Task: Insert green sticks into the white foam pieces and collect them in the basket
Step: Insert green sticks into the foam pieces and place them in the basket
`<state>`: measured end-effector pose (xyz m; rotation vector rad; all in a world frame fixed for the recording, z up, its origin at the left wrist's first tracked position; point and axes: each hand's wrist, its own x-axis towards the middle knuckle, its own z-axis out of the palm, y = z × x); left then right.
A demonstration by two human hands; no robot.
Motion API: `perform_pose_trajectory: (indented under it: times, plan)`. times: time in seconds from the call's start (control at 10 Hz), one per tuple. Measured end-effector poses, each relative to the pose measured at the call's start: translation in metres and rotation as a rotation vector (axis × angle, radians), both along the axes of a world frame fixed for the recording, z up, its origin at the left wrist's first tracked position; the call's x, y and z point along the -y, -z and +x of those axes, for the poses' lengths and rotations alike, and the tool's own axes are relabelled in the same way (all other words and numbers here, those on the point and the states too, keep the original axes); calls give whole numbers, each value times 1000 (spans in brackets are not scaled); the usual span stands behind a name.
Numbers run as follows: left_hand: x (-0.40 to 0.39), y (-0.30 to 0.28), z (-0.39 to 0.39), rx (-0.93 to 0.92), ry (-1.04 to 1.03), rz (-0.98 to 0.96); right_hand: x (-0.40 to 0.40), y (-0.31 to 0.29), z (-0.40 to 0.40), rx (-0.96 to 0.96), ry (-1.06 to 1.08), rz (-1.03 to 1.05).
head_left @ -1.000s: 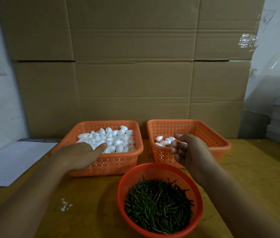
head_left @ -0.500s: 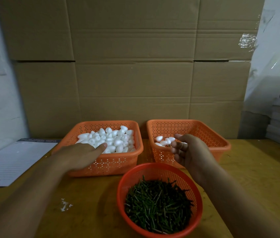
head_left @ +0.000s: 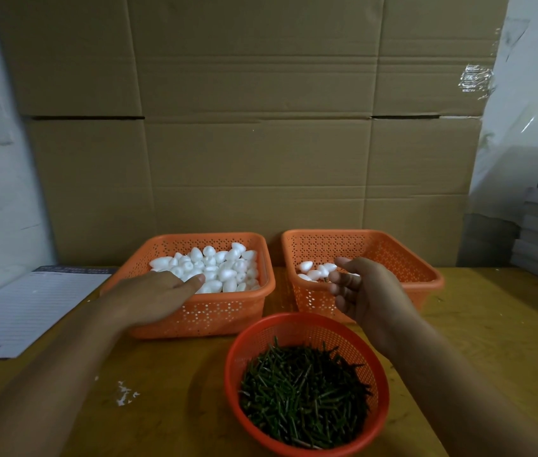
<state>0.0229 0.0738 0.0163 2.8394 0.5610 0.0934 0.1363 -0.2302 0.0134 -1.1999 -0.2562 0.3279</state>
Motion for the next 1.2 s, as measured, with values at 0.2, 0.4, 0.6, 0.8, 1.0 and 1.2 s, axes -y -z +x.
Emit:
perform_pose_trajectory:
  times: [0.2, 0.4, 0.6, 0.8, 1.0, 1.2]
  plan:
    - [-3, 2, 0, 13, 0, 7, 0, 1, 1, -5, 3, -7]
    - [-4, 3, 0, 45, -21, -16, 0, 0, 1, -5, 1, -14]
    - [-1, 2, -2, 113, -16, -66, 0, 1, 1, 4, 2, -26]
    - [2, 2, -2, 207, 33, -80, -1, 0, 1, -14, 9, -24]
    - [8, -1, -3, 292, 124, -160, 0, 1, 1, -6, 4, -15]
    - [24, -14, -8, 573, 194, -208, 0, 0, 2, -4, 0, -11]
